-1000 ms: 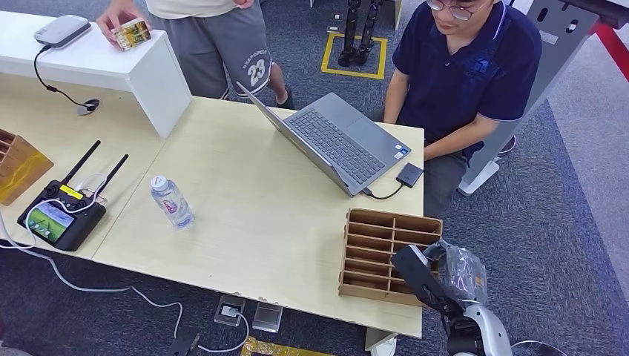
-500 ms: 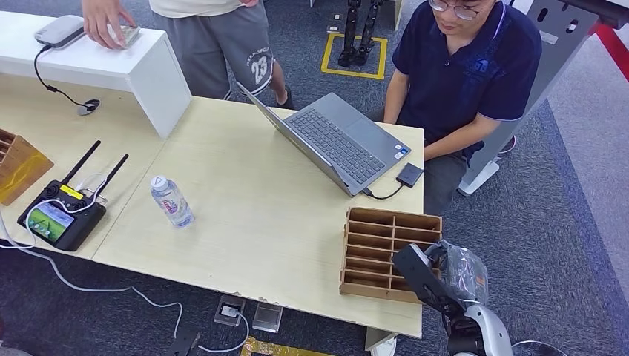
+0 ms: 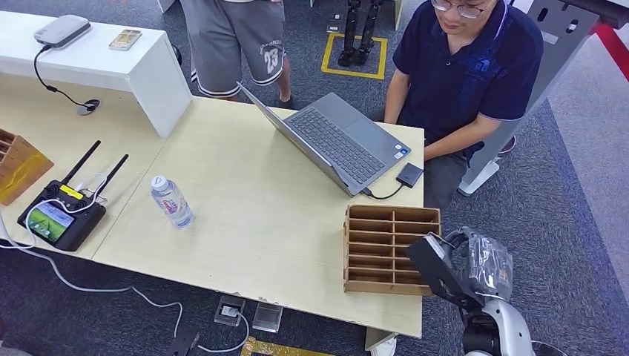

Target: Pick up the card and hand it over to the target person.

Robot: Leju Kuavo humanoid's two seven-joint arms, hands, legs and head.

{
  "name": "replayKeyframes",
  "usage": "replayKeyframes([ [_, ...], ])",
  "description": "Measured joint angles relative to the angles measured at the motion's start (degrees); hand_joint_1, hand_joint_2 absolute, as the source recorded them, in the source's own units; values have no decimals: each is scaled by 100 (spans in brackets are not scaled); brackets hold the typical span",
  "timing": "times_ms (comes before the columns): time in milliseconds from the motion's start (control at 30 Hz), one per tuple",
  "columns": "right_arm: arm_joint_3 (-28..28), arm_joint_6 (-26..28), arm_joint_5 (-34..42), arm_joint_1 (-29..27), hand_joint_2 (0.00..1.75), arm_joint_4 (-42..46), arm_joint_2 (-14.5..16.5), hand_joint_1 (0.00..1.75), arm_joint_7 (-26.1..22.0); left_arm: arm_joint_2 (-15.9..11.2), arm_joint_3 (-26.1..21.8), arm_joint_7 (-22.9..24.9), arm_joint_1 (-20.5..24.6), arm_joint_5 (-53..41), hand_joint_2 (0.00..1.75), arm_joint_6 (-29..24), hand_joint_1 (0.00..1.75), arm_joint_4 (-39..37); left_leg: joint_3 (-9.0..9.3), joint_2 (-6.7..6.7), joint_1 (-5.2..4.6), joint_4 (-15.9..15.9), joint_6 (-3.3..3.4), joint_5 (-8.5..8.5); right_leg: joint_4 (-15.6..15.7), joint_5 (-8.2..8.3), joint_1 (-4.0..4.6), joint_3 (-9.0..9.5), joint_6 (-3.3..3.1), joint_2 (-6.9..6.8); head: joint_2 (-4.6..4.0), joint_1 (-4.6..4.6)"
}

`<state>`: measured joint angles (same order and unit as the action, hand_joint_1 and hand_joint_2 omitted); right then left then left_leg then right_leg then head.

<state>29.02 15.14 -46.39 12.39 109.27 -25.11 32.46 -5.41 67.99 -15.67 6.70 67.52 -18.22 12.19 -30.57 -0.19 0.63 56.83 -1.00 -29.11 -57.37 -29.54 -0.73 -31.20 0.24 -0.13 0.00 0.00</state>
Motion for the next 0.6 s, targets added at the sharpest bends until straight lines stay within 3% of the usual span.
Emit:
replayKeyframes([
  [133, 96, -51, -135, 300, 175, -35, 25, 150, -116, 10, 72, -27, 3, -69, 0, 58, 0, 1, 4, 1, 1, -4, 0, 2, 5, 3, 1, 4, 0, 2, 0, 0],
  [267, 354, 39, -215, 661, 175, -671, 212, 150, -367, 11, 128, -29, 8, -122, 0, 80, 0, -1, 17, 4, 4, -12, -1, 3, 14, 5, 4, 15, -1, 4, 0, 0],
  [600, 752, 1462, -762, 1403, 175, -2935, 641, 150, -1007, 69, 167, 33, 4, -146, 0, 44, 0, 1, 33, 25, 8, -31, -1, 10, 34, 20, 8, 30, -1, 24, 0, 0],
])
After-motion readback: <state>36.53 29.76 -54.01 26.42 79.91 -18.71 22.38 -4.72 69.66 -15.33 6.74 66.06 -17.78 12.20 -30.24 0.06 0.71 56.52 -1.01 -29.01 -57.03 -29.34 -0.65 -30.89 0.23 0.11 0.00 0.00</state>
